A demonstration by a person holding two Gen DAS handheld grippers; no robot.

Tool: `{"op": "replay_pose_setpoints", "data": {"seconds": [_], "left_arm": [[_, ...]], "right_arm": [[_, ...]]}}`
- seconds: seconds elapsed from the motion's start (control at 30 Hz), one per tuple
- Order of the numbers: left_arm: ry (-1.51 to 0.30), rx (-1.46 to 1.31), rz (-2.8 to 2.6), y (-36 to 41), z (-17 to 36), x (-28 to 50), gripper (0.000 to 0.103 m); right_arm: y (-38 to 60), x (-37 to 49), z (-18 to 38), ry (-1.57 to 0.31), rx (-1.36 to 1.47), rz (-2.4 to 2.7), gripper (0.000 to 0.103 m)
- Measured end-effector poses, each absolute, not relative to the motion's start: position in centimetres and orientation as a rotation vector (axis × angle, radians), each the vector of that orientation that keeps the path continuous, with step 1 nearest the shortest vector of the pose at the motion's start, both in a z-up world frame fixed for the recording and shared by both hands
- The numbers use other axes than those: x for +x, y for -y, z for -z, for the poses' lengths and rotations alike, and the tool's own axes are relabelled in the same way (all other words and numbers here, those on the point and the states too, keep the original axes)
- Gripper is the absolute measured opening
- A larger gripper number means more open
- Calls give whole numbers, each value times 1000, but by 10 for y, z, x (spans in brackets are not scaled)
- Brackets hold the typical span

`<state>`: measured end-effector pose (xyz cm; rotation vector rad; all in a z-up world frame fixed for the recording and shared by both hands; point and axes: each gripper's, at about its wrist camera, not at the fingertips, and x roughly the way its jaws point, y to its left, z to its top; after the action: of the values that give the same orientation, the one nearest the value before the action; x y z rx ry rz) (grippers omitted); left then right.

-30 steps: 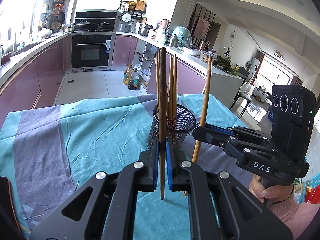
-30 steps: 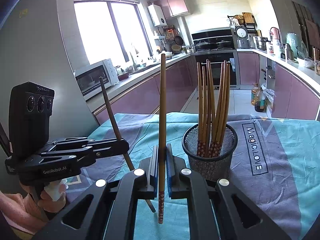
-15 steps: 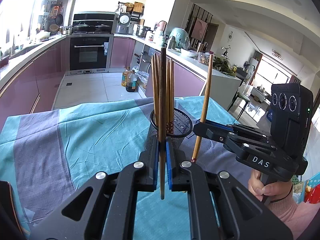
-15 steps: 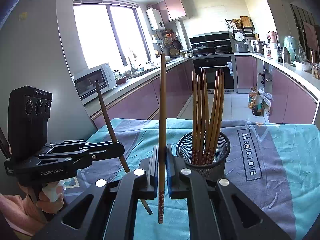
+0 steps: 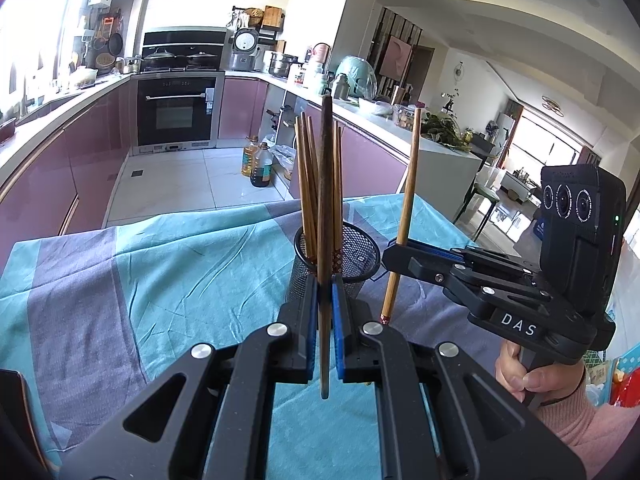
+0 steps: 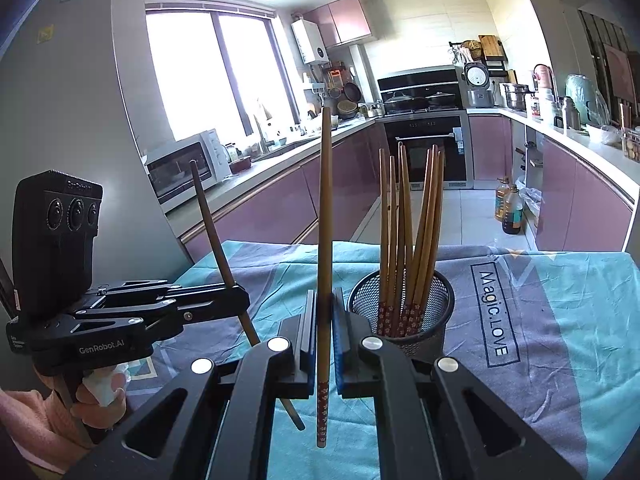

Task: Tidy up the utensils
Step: 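Carry both upright chopsticks above the mesh cup with both tools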

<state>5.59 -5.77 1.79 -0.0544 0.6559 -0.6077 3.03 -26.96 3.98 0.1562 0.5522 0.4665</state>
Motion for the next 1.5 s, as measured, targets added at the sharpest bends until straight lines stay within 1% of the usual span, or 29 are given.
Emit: {"op": "replay_pose_setpoints", "data": {"seconds": [1.5], "left_arm": [[-588,-37,625,57,-39,55,7]], "right_arm": [[272,38,-57,-502,140,-450,6]]}}
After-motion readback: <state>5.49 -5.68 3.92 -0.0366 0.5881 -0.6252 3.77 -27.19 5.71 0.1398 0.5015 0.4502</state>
